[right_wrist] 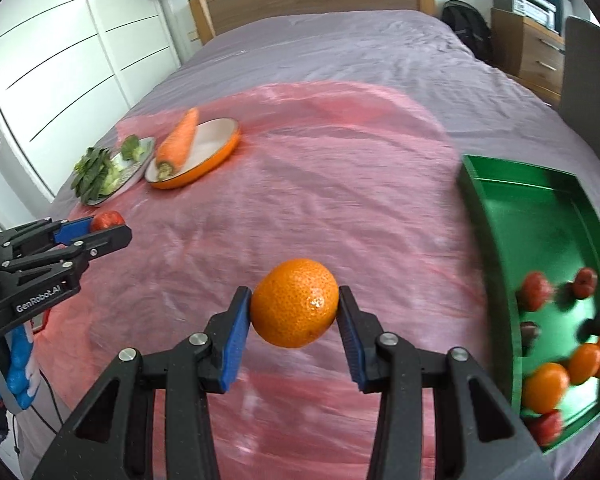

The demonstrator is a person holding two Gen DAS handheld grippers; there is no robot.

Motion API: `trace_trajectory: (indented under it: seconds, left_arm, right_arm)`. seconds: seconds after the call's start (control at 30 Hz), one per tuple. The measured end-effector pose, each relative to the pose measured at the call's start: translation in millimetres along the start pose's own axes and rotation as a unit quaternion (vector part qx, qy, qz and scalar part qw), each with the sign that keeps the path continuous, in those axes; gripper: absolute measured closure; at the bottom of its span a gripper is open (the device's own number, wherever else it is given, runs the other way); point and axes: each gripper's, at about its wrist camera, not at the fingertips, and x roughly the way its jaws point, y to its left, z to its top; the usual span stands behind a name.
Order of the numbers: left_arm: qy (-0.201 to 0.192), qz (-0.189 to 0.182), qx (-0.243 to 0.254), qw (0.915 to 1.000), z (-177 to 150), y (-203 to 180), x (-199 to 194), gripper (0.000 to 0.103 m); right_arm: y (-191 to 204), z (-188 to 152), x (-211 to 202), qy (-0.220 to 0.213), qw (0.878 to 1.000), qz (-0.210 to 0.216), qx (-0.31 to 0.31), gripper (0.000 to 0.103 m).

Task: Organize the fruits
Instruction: 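Carry the tomato with the left tool over the tray while the right tool carries the orange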

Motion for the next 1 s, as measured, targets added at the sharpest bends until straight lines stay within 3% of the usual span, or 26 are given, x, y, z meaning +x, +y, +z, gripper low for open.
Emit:
trace_trajectory:
  seconds: [0.53, 1.0]
  left_arm:
    - [-0.003, -0.062, 0.061, 0.9962, 38, -124, 16, 0.074]
    - [0.012, -0.083, 0.097, 0.9918, 46, -189, 30, 0.074]
  right_arm:
    - [-120, 1, -44, -0.031, 0.996, -0.068, 0.053, 0.031]
    - [-198, -19, -63, -0.042, 0.99, -0.098, 0.097, 0.031]
